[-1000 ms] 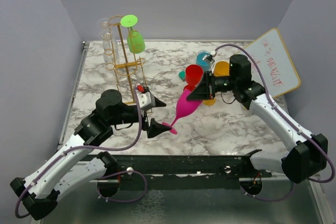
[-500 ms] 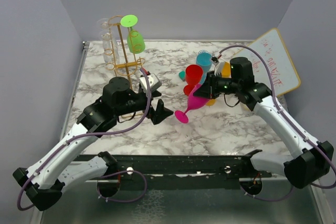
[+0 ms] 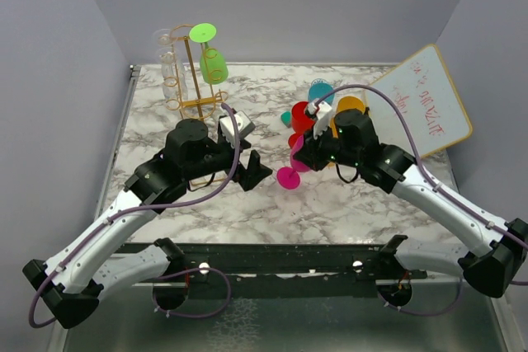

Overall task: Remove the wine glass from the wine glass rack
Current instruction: Place the wine glass at the center of the board.

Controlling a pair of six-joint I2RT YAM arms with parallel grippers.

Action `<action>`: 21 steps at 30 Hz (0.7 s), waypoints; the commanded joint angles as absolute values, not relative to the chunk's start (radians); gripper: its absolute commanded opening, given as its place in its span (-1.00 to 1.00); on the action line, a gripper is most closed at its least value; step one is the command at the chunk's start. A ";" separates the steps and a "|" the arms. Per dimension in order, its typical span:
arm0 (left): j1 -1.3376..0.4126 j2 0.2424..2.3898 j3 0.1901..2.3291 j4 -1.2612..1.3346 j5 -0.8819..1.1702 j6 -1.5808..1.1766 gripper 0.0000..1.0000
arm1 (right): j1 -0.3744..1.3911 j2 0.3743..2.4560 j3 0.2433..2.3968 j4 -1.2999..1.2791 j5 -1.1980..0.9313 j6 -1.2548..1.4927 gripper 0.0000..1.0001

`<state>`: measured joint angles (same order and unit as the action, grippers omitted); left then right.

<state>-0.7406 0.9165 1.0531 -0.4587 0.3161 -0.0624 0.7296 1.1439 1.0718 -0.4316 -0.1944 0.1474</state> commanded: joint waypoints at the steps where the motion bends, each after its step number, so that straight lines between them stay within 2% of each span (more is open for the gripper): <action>1: -0.740 0.909 1.075 -0.457 0.297 -0.098 0.98 | 0.741 1.134 1.014 -0.369 -0.019 -0.006 -0.99; 14: -0.739 0.865 1.028 -0.456 0.272 -0.113 0.98 | 0.741 1.203 1.013 -0.262 0.029 -0.051 -0.99; 21: -0.740 0.845 1.020 -0.456 0.268 -0.108 0.98 | 0.741 1.346 1.132 -0.399 0.060 -0.053 -0.99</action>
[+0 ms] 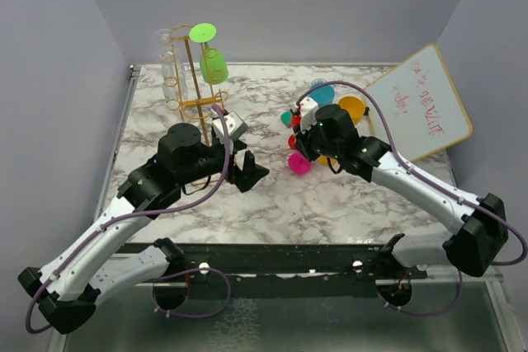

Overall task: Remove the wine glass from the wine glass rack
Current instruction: Place the wine glass at the center of the board.

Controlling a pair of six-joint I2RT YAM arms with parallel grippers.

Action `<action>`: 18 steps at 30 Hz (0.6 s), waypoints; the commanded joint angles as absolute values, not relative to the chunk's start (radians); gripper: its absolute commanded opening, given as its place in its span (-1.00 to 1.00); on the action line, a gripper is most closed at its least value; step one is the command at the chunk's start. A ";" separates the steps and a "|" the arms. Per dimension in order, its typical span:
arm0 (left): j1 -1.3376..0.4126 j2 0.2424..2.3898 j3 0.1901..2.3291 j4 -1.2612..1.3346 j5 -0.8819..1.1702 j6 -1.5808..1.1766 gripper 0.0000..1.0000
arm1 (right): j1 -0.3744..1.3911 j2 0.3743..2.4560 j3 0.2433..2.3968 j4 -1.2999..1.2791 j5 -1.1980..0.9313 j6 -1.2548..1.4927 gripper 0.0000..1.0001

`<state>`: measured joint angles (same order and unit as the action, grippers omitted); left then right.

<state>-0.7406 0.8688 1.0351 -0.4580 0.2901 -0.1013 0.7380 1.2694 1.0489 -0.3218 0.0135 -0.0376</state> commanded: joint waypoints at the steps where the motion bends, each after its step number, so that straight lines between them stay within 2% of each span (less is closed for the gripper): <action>1: -0.739 0.843 1.018 -0.456 0.267 -0.108 0.98 | 0.741 1.366 1.152 -0.423 0.070 -0.048 -0.99; 18: -0.740 0.815 0.989 -0.457 0.251 -0.119 0.98 | 0.741 1.510 1.231 -0.452 0.133 -0.026 -0.96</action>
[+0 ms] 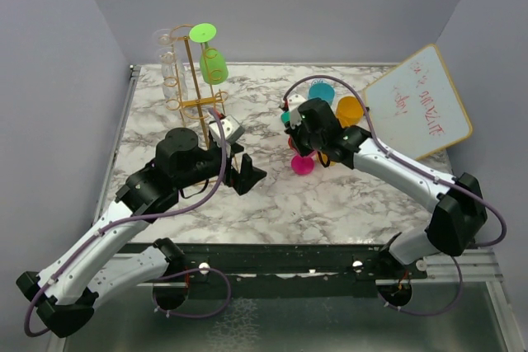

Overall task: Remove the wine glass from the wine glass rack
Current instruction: Place the wine glass at the center of the board.

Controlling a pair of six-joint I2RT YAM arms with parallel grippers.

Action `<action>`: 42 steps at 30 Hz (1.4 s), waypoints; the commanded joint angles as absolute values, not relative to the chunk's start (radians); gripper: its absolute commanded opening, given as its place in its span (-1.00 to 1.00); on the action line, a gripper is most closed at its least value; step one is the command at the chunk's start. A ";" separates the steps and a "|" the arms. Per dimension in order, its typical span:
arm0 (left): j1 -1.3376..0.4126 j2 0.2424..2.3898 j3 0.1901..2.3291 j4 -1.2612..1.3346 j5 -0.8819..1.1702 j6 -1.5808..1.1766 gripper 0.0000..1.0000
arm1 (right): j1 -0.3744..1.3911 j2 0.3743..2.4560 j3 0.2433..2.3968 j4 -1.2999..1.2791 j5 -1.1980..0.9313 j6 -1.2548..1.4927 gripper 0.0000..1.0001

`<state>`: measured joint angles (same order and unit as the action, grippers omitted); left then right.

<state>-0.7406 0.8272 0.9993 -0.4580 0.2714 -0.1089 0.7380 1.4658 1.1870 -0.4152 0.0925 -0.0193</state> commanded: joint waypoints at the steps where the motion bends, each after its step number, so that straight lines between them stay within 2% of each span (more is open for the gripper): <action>1: -0.739 0.814 0.989 -0.457 0.253 -0.119 0.98 | 0.741 1.523 1.239 -0.465 0.151 -0.026 -0.95; 8: -0.739 0.812 0.980 -0.458 0.234 -0.128 0.98 | 0.741 1.547 1.256 -0.486 0.163 -0.026 -0.85; 10: -0.739 0.820 0.981 -0.454 0.240 -0.132 0.98 | 0.741 1.539 1.251 -0.482 0.162 -0.011 -0.60; 14: -0.739 0.843 0.982 -0.451 0.242 -0.125 0.98 | 0.741 1.518 1.211 -0.446 0.170 -0.003 -0.45; 18: -0.740 0.846 0.986 -0.451 0.254 -0.117 0.98 | 0.741 1.507 1.213 -0.453 0.207 -0.003 -0.40; 20: -0.740 0.844 0.990 -0.451 0.256 -0.118 0.98 | 0.741 1.499 1.217 -0.457 0.211 -0.003 -0.31; 22: -0.740 0.839 0.997 -0.451 0.260 -0.122 0.98 | 0.741 1.491 1.227 -0.465 0.195 -0.003 -0.23; 27: -0.739 0.867 1.062 -0.469 0.407 -0.098 0.98 | 0.741 1.468 1.248 -0.472 0.159 0.011 -0.17; 30: -0.739 0.896 1.101 -0.480 0.381 -0.092 0.98 | 0.741 1.447 1.265 -0.470 0.113 0.035 -0.13; 35: -0.739 1.017 1.266 -0.537 0.375 -0.067 0.98 | 0.741 1.412 1.306 -0.449 0.095 0.103 0.05; 42: -0.664 1.256 1.627 -0.651 0.287 -0.055 0.98 | 0.739 1.401 1.284 -0.358 0.159 0.328 0.07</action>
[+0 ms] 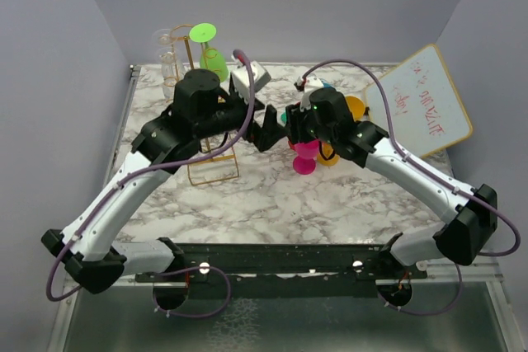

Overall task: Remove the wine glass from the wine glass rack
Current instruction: Place the wine glass at the center of the board, then adjust the wine rack at the center of the board.

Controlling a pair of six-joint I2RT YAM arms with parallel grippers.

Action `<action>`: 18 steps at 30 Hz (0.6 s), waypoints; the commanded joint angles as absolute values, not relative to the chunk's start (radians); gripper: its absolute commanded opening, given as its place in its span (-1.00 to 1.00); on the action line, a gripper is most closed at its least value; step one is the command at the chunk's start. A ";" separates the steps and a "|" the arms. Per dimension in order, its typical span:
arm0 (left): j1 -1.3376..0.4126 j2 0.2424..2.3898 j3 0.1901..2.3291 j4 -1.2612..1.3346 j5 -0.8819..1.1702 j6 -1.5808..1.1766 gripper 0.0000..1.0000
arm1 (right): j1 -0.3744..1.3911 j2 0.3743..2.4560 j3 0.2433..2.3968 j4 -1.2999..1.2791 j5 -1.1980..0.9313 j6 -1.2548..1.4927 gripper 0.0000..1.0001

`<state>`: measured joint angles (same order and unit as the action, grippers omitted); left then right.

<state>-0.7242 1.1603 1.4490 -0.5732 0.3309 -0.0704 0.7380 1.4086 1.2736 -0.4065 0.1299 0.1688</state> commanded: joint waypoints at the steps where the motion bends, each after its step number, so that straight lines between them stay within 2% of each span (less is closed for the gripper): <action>1: -0.635 1.277 1.668 -0.652 0.293 -0.061 0.98 | 0.739 1.399 1.286 -0.344 0.154 0.359 0.08; 6: -0.425 1.349 1.814 -0.649 0.260 -0.139 0.98 | 0.739 1.426 1.338 -0.296 0.125 0.400 0.13; 11: -0.352 1.335 1.848 -0.665 0.091 -0.200 0.97 | 0.739 1.473 1.405 -0.300 0.093 0.410 0.13; 14: -0.317 1.295 1.810 -0.716 -0.062 -0.228 0.96 | 0.738 1.497 1.444 -0.304 0.083 0.414 0.14; 18: -0.287 1.172 1.652 -0.726 -0.210 -0.258 0.92 | 0.736 1.526 1.495 -0.309 0.079 0.412 0.14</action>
<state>-0.3202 1.2961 1.7710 -0.6590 0.0273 -0.2005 0.7380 1.4914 1.4368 -0.3164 0.1055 0.3965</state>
